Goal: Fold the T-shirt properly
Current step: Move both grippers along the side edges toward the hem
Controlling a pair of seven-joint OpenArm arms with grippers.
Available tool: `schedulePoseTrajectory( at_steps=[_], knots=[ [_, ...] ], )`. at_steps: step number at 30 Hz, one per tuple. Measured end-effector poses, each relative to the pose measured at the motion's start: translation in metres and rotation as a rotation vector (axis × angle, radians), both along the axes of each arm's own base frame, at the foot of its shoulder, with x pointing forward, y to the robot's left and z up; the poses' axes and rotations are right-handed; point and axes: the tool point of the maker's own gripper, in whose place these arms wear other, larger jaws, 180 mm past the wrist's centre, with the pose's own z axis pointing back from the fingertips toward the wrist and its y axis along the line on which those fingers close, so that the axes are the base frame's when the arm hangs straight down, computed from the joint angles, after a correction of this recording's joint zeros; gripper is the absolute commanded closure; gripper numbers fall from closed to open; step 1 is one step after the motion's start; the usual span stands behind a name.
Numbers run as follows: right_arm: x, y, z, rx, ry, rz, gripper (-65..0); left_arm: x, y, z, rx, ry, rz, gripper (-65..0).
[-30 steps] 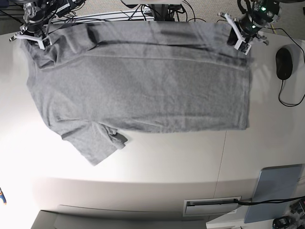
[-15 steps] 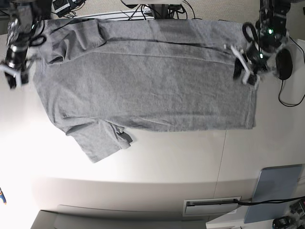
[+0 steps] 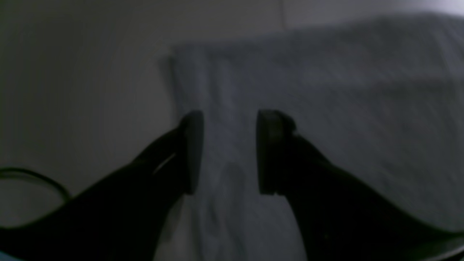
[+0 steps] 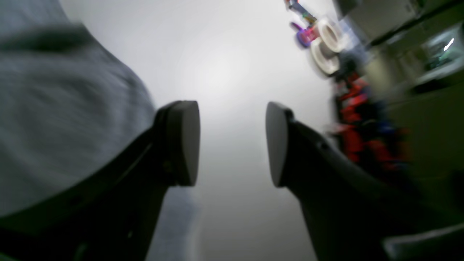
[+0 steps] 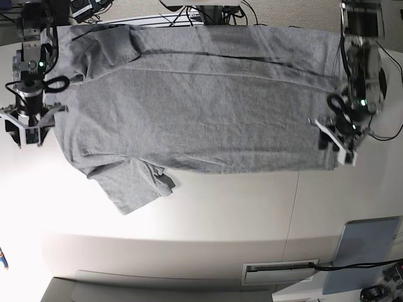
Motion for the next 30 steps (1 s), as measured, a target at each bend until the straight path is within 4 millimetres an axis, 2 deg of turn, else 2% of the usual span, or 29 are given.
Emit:
schedulePoseTrajectory(
  at_steps=[4, 9, 12, 18, 24, 26, 30],
  knots=[
    [0.004, 0.011, -0.017, 0.053, 0.057, 0.031, -29.0, 0.027, 0.018, 0.0, -0.018, -0.001, 0.057, -25.6],
    [0.0, 0.02, -0.037, 0.081, 0.115, 0.054, -29.0, 0.04, 0.036, -0.019, -0.053, 0.067, 0.125, -25.6],
    [0.001, 0.027, -0.041, 0.087, 0.124, 0.073, -29.0, 0.045, 0.032, -0.022, -0.071, 0.09, 0.081, -25.6],
    [0.004, 0.026, -0.038, 0.088, 0.118, 0.069, -29.0, 0.036, 0.021, -0.036, -0.075, 0.158, 0.04, -25.6],
    [0.007, 0.027, -0.038, 0.088, 0.133, 0.074, -29.0, 0.039, 0.004, -0.04, -0.104, 0.163, 0.027, -24.9],
    [0.006, 0.027, -0.039, 0.087, 0.139, 0.078, -29.0, 0.04, -0.001, -0.04, -0.114, 0.163, 0.022, -20.3],
    [0.008, 0.031, -0.042, 0.095, 0.159, 0.104, -29.0, 0.04, -0.006, -0.04, -0.123, 0.162, -0.001, 0.0]
  ],
)
